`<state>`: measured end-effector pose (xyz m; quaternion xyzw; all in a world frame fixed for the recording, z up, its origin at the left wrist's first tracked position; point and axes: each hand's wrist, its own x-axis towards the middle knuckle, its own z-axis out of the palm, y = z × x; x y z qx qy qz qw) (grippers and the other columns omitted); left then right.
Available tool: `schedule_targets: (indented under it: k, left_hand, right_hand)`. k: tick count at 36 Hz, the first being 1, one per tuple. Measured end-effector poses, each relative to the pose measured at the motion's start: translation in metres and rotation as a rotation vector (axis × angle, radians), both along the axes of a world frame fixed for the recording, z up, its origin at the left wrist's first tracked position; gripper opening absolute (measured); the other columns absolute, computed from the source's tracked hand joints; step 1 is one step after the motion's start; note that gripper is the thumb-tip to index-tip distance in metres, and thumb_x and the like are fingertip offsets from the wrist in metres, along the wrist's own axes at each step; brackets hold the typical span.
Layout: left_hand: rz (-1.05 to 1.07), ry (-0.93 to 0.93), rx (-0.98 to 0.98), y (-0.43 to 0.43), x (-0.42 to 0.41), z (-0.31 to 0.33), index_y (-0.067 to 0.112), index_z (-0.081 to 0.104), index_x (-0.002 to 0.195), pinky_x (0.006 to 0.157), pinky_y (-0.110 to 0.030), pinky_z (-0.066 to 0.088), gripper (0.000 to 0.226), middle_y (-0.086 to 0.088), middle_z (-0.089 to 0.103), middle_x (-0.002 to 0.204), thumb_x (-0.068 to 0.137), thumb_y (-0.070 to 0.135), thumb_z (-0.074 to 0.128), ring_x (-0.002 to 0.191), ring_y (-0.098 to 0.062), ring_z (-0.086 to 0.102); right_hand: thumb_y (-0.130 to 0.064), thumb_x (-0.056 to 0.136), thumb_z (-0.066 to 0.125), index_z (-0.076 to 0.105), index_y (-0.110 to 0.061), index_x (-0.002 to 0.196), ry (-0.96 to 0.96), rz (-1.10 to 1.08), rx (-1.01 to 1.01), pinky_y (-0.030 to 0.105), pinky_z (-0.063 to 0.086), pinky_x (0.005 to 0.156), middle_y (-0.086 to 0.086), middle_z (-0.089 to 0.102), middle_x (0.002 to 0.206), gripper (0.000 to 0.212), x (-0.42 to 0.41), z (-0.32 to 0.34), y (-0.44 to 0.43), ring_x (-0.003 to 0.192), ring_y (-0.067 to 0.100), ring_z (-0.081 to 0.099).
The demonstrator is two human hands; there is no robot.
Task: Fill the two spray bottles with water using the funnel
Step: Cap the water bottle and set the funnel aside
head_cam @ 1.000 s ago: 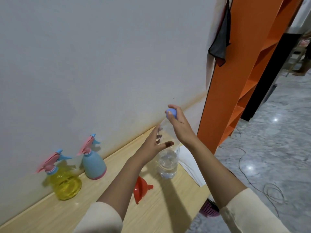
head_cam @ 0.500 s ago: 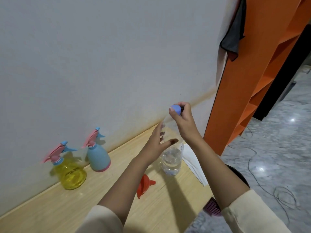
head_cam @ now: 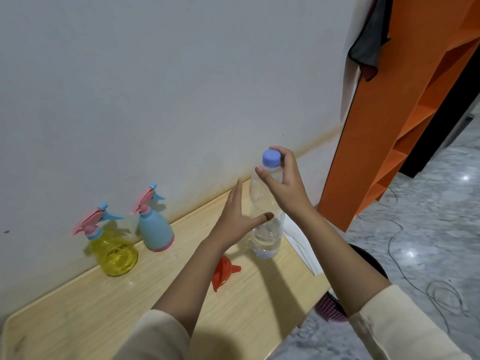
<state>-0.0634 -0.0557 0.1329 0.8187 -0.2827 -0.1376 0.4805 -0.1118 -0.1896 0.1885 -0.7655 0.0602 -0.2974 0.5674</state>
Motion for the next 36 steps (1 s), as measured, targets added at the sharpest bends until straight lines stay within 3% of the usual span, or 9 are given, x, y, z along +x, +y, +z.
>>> schedule_targets:
  k: [3, 6, 12, 17, 22, 24, 27, 32, 36]
  left_hand:
    - [-0.058, -0.035, 0.205, 0.020, 0.005, -0.016, 0.028, 0.013, 0.151, 0.114, -0.030, 0.021, 0.107, 0.008, 0.014, 0.157, 0.070, 0.059, 0.074, 0.145, -0.010, 0.014]
    - [-0.128, -0.095, 0.537, 0.044, 0.007, -0.044, 0.024, 0.018, 0.150, 0.113, -0.035, 0.026, 0.103, -0.003, 0.023, 0.154, 0.070, 0.055, 0.075, 0.141, -0.021, 0.022]
    - [-0.177, -0.079, 0.815, 0.070, 0.004, -0.089, 0.020, 0.021, 0.150, 0.110, -0.036, 0.032, 0.103, -0.003, 0.029, 0.149, 0.068, 0.042, 0.079, 0.134, -0.025, 0.031]
    - [-0.124, -0.064, 0.761, 0.069, 0.007, -0.100, 0.018, 0.034, 0.140, 0.092, -0.034, 0.047, 0.083, -0.001, 0.037, 0.133, 0.069, 0.029, 0.077, 0.120, -0.022, 0.042]
    - [0.054, -0.034, 0.479, 0.068, 0.018, -0.097, 0.017, 0.043, 0.127, 0.081, -0.028, 0.051, 0.066, 0.004, 0.037, 0.117, 0.069, 0.024, 0.074, 0.109, -0.020, 0.047]
    - [0.110, -0.063, 0.415, 0.069, 0.027, -0.095, 0.016, 0.043, 0.123, 0.079, -0.020, 0.047, 0.064, 0.005, 0.036, 0.115, 0.069, 0.022, 0.076, 0.107, -0.019, 0.048]
    - [0.213, -0.041, 0.308, 0.071, 0.043, -0.092, 0.020, 0.042, 0.117, 0.059, -0.006, 0.043, 0.063, 0.003, 0.038, 0.115, 0.068, 0.024, 0.082, 0.098, -0.014, 0.048]
    - [0.369, 0.021, 0.217, 0.074, 0.076, -0.097, 0.023, 0.040, 0.117, 0.085, -0.038, 0.055, 0.072, 0.003, 0.041, 0.116, 0.063, 0.038, 0.085, 0.103, -0.019, 0.050]
    - [0.479, 0.033, 0.173, 0.072, 0.103, -0.110, 0.019, 0.040, 0.126, 0.095, -0.046, 0.049, 0.076, -0.003, 0.042, 0.125, 0.066, 0.037, 0.084, 0.112, -0.027, 0.049]
  right_hand:
    - [-0.027, 0.080, 0.073, 0.024, -0.020, 0.141, 0.107, 0.027, -0.016, 0.015, 0.025, 0.105, -0.006, 0.029, 0.143, 0.079, -0.007, -0.012, -0.005, 0.132, 0.004, 0.029]
    - [-0.030, 0.072, 0.080, 0.010, -0.021, 0.147, 0.230, 0.057, 0.006, 0.025, 0.022, 0.111, -0.005, 0.018, 0.152, 0.103, -0.017, -0.036, -0.008, 0.138, 0.005, 0.020]
    - [-0.023, 0.065, 0.085, 0.014, -0.030, 0.145, 0.284, 0.034, 0.031, 0.040, 0.038, 0.108, -0.016, 0.042, 0.129, 0.107, -0.026, -0.068, -0.009, 0.128, 0.012, 0.043]
    - [-0.029, 0.061, 0.087, 0.027, -0.033, 0.139, 0.262, -0.052, 0.011, 0.041, 0.045, 0.101, -0.007, 0.055, 0.126, 0.098, -0.020, -0.071, -0.009, 0.116, 0.016, 0.054]
    - [-0.030, 0.062, 0.086, 0.028, -0.031, 0.140, 0.289, -0.041, -0.034, 0.041, 0.044, 0.102, -0.004, 0.055, 0.132, 0.097, 0.000, -0.067, -0.004, 0.122, 0.016, 0.052]
    - [-0.029, 0.063, 0.085, 0.027, -0.030, 0.141, 0.304, -0.033, -0.071, 0.041, 0.044, 0.101, -0.004, 0.054, 0.133, 0.097, 0.012, -0.064, 0.000, 0.124, 0.016, 0.050]
    - [-0.030, 0.064, 0.085, 0.027, -0.027, 0.141, 0.322, -0.041, -0.102, 0.042, 0.044, 0.100, -0.004, 0.054, 0.132, 0.097, 0.031, -0.060, 0.006, 0.123, 0.016, 0.050]
    - [-0.031, 0.063, 0.085, 0.029, -0.025, 0.140, 0.301, -0.086, -0.089, 0.042, 0.046, 0.099, -0.003, 0.057, 0.130, 0.095, 0.070, -0.057, 0.014, 0.118, 0.018, 0.054]
    - [-0.032, 0.062, 0.085, 0.029, -0.031, 0.138, 0.282, -0.087, -0.074, 0.042, 0.046, 0.099, -0.005, 0.057, 0.130, 0.095, 0.106, -0.053, 0.026, 0.118, 0.016, 0.055]
